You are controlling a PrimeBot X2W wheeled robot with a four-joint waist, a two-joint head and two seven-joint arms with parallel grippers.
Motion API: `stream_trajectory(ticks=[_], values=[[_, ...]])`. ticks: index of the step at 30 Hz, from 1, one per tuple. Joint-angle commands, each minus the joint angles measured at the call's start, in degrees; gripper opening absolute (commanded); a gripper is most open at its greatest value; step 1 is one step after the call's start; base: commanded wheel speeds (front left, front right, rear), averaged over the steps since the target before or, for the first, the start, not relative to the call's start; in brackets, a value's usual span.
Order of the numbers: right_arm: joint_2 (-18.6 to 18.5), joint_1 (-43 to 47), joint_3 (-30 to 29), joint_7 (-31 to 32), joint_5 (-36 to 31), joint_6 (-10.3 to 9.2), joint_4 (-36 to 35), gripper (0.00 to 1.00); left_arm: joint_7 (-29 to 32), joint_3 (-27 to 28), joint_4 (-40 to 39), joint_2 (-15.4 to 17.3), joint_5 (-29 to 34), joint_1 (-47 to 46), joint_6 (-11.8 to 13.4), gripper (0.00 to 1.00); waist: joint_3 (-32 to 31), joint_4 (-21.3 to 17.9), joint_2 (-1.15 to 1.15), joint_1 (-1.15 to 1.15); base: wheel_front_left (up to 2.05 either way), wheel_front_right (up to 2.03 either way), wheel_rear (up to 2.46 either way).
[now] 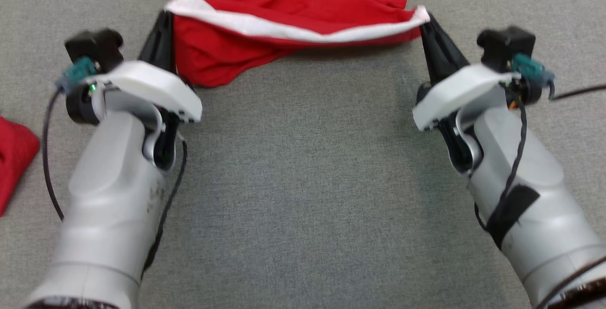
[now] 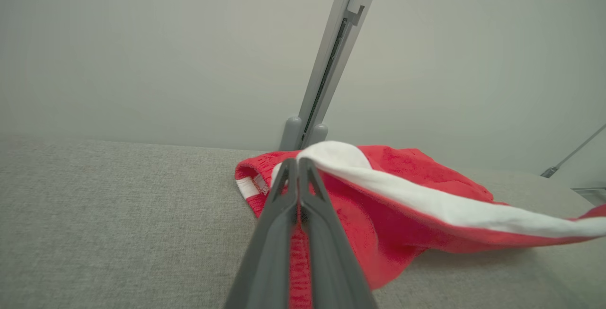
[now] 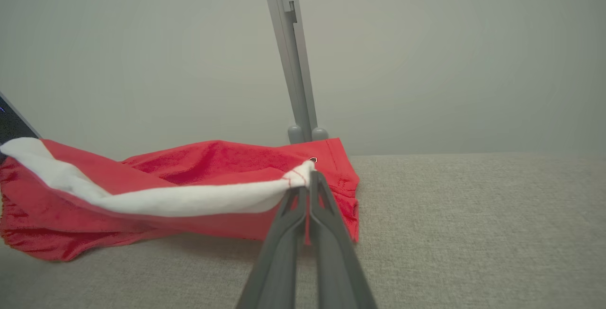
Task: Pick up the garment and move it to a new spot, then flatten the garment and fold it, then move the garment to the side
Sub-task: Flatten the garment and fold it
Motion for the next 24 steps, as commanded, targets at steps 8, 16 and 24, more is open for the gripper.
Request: stream_trajectory(ticks=[8,16,24], values=[[-4.4,20.1,-3.5,-0.6,0.4,-0.02,-17.9,0.0,-0.2,3.6,-17.1,-0.4,6.0,18.9,-0.5,0.0,-4.7,0.7,0.0,0.0,0.0,0.0,0.0],[-5.4,41.9,-8.0,-0.2,-4.1,-0.02,-35.0,0.0,-0.2,3.7,-33.7,-0.8,6.9,38.4,-0.5,0.0,-11.0,1.1,0.0,0.0,0.0,0.0,0.0],[-3.7,59.6,-13.7,7.7,-8.3,-0.03,-54.3,0.0,2.4,4.4,-49.4,0.4,7.5,54.3,3.6,0.0,-15.9,1.6,0.0,0.0,0.0,0.0,0.0]])
